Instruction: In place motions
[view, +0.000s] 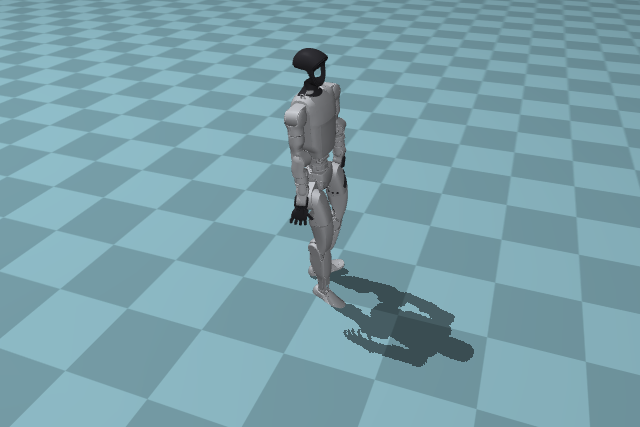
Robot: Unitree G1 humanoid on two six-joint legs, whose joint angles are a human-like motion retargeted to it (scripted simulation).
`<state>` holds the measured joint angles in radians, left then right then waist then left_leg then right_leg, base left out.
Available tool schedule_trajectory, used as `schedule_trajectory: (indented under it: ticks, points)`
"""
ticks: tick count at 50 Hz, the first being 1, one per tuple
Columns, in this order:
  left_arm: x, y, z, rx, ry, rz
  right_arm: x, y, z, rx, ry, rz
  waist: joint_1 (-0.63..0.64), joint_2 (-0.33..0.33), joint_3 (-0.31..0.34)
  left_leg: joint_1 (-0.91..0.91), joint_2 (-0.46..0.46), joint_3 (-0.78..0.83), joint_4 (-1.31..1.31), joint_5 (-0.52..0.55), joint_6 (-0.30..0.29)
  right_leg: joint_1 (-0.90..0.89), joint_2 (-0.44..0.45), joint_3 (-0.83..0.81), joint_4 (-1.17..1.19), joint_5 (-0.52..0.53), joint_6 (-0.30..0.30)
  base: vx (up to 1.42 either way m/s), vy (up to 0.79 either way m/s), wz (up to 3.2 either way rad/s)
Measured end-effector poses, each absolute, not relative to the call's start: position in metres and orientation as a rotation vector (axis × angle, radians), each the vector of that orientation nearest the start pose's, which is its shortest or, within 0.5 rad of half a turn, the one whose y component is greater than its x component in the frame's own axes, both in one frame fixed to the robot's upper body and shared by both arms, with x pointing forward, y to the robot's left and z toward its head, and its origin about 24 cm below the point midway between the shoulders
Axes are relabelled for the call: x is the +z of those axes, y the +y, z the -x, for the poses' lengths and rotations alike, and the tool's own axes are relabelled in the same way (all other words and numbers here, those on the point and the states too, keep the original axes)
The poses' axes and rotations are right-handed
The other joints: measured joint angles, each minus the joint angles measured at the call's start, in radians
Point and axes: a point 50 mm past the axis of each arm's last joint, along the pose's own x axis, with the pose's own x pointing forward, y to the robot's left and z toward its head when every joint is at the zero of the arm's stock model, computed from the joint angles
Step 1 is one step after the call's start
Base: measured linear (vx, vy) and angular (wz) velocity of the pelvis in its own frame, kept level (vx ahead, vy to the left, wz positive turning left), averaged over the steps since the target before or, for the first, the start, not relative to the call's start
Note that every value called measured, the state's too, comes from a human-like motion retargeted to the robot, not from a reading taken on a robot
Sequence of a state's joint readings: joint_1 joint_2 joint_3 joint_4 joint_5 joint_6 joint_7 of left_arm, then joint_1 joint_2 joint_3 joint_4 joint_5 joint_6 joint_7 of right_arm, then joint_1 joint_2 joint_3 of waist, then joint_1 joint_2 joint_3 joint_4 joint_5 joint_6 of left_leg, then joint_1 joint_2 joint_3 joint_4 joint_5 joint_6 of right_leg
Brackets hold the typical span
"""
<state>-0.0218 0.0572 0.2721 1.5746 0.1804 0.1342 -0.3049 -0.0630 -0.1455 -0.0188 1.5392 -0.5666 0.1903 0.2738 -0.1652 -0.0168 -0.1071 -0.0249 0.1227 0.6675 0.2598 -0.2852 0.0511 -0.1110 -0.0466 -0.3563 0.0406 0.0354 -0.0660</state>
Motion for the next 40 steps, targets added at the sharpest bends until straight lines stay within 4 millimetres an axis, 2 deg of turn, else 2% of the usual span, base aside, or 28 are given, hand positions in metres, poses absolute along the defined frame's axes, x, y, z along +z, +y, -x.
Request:
schedule_trajectory:
  ticks: [1, 2, 3, 4, 7, 9, 14, 20, 25, 27, 29, 32, 35, 37, 38, 40]
  points:
    - [-0.179, 0.158, -0.005, -0.132, 1.666, 0.275, -0.175, -0.205, -0.024, 0.454, 1.725, 0.368, -0.016, 0.009, 0.001, 0.001, -0.037, -0.023, -0.022, -0.020, 0.055, 0.007, 0.005, -0.002, -0.002, -0.001, 0.001, 0.11, 0.02, -0.09]
    - [-0.179, 0.158, -0.005, -0.146, 1.673, 0.262, -0.175, -0.204, -0.025, 0.451, 1.716, 0.352, -0.038, 0.016, -0.001, 0.007, -0.049, -0.022, -0.035, -0.035, 0.080, 0.011, 0.007, -0.011, -0.003, -0.003, 0.002, 0.08, 0.03, 0.54]
    - [-0.179, 0.159, -0.006, -0.160, 1.677, 0.250, -0.175, -0.201, -0.026, 0.446, 1.713, 0.335, -0.071, 0.022, -0.009, 0.024, -0.014, 0.025, -0.027, -0.039, 0.043, 0.007, 0.000, -0.034, -0.002, -0.007, 0.005, 0.02, 0.03, 0.37]
    - [-0.179, 0.161, -0.008, -0.166, 1.678, 0.240, -0.176, -0.199, -0.025, 0.439, 1.712, 0.317, -0.067, 0.020, -0.006, 0.020, -0.009, 0.031, -0.018, -0.040, 0.036, 0.006, 0.002, -0.023, -0.001, -0.007, 0.005, -0.02, 0.02, -0.25]
    - [-0.178, 0.166, -0.016, -0.171, 1.660, 0.212, -0.177, -0.193, -0.017, 0.409, 1.727, 0.251, -0.044, 0.009, 0.010, 0.006, -0.015, -0.015, 0.001, -0.042, 0.036, 0.017, 0.003, -0.012, 0.002, -0.009, 0.004, 0.05, 0.07, -0.11]
    - [-0.179, 0.169, -0.018, -0.173, 1.642, 0.210, -0.177, -0.193, -0.006, 0.402, 1.759, 0.220, -0.038, -0.005, 0.003, 0.023, -0.017, 0.035, -0.009, -0.054, 0.044, 0.024, -0.008, -0.026, 0.002, -0.013, 0.003, 0.12, 0.07, 0.39]
    - [-0.179, 0.168, -0.016, -0.152, 1.632, 0.255, -0.176, -0.196, 0.012, 0.390, 1.813, 0.228, 0.008, -0.007, -0.004, 0.006, -0.045, -0.037, -0.027, -0.071, 0.038, 0.034, -0.016, -0.052, 0.011, -0.024, 0.008, 0.09, 0.15, 0.32]
    - [-0.178, 0.167, 0.000, -0.137, 1.668, 0.315, -0.174, -0.203, 0.015, 0.379, 1.837, 0.254, 0.041, 0.018, -0.009, -0.017, -0.071, -0.125, -0.081, -0.073, 0.046, 0.032, -0.025, -0.115, 0.071, -0.074, 0.012, 0.03, 0.21, 0.56]
    - [-0.176, 0.176, 0.020, -0.096, 1.734, 0.304, -0.175, -0.204, 0.006, 0.382, 1.808, 0.276, 0.075, 0.045, -0.011, -0.060, -0.053, -0.203, -0.093, -0.073, 0.033, -0.025, -0.060, -0.180, 0.265, -0.133, -0.001, -0.01, 0.14, 0.82]
    - [-0.174, 0.183, 0.028, -0.076, 1.772, 0.300, -0.175, -0.203, 0.002, 0.403, 1.794, 0.291, 0.074, 0.046, -0.013, -0.088, -0.054, -0.249, -0.086, -0.070, 0.032, -0.055, -0.066, -0.144, 0.328, -0.135, -0.020, -0.01, 0.08, 1.39]
    - [-0.173, 0.189, 0.034, -0.052, 1.813, 0.289, -0.175, -0.203, 0.001, 0.416, 1.786, 0.299, 0.073, 0.039, -0.004, -0.103, -0.065, -0.302, -0.083, -0.060, 0.034, -0.076, -0.040, -0.018, 0.350, -0.128, -0.020, -0.04, 0.03, 1.75]
    - [-0.171, 0.195, 0.038, 0.015, 1.833, 0.285, -0.175, -0.202, 0.002, 0.423, 1.786, 0.312, 0.052, 0.025, 0.014, -0.129, -0.104, -0.435, -0.080, -0.032, 0.040, -0.082, 0.050, 0.281, 0.316, -0.117, 0.035, -0.02, -0.02, 2.43]
    - [-0.172, 0.195, 0.036, 0.062, 1.802, 0.342, -0.175, -0.203, 0.003, 0.429, 1.788, 0.334, 0.022, 0.017, 0.024, -0.180, -0.151, -0.580, -0.061, 0.004, 0.042, -0.066, 0.091, 0.460, 0.278, -0.146, 0.094, -0.02, -0.03, 2.62]
    - [-0.173, 0.194, 0.028, 0.064, 1.771, 0.383, -0.175, -0.205, 0.005, 0.421, 1.793, 0.335, 0.044, 0.009, 0.026, -0.213, -0.186, -0.648, -0.056, 0.020, 0.052, -0.059, 0.084, 0.417, 0.256, -0.167, 0.080, -0.07, 0.02, 2.21]
    - [-0.173, 0.193, 0.022, 0.059, 1.752, 0.395, -0.174, -0.208, 0.007, 0.412, 1.798, 0.331, 0.061, 0.001, 0.032, -0.224, -0.209, -0.677, -0.057, 0.027, 0.059, -0.051, 0.045, 0.325, 0.236, -0.160, 0.077, -0.13, 0.07, 1.99]
    - [-0.175, 0.189, 0.005, 0.047, 1.704, 0.409, -0.173, -0.212, 0.008, 0.398, 1.810, 0.321, 0.140, -0.010, 0.056, -0.242, -0.224, -0.690, -0.068, 0.032, 0.062, -0.042, 0.026, 0.253, 0.224, -0.170, 0.071, -0.25, 0.10, 1.54]
